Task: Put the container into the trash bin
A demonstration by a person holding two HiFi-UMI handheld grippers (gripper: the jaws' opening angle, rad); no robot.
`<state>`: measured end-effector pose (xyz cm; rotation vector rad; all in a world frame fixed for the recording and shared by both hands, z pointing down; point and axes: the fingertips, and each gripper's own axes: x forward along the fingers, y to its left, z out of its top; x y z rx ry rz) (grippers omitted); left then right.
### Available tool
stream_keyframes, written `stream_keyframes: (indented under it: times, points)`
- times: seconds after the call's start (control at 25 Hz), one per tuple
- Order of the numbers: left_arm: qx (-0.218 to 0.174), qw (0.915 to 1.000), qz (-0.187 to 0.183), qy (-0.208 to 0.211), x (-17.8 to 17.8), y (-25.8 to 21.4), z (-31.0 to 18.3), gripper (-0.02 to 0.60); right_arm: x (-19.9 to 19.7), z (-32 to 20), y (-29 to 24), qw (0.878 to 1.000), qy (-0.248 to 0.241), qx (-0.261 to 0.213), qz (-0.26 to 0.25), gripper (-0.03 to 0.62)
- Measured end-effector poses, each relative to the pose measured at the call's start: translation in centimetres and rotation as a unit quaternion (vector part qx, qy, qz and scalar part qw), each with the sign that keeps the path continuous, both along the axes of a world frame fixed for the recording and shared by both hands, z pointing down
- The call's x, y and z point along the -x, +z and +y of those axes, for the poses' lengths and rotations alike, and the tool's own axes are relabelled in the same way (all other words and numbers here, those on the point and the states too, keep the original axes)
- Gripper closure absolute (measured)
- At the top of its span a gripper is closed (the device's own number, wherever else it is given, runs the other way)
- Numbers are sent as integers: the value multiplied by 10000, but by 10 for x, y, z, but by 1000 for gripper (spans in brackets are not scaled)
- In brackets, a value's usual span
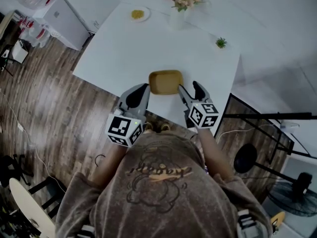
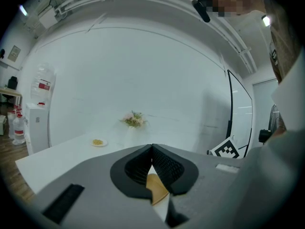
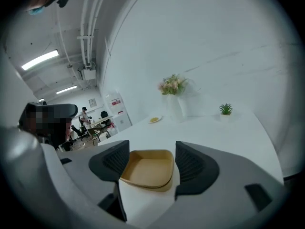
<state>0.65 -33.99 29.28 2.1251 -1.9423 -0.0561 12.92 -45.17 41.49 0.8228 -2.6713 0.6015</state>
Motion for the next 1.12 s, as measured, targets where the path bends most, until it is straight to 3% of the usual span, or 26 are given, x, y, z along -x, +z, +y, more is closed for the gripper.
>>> stream_keyframes:
  times: [0.52,0.88,1.12]
  points:
    - [164,9995,12,-277,15,13,-5,578,14,-40,91,9946,-46,766,692,327]
    - [278,9987,55,-422,26,19,-3,578,22,-41,114,9897,-257,861,1116,366]
    - [298,9984,24,-479,27,20,-5,578,25,-38,120,9865,-329,846,1361,439]
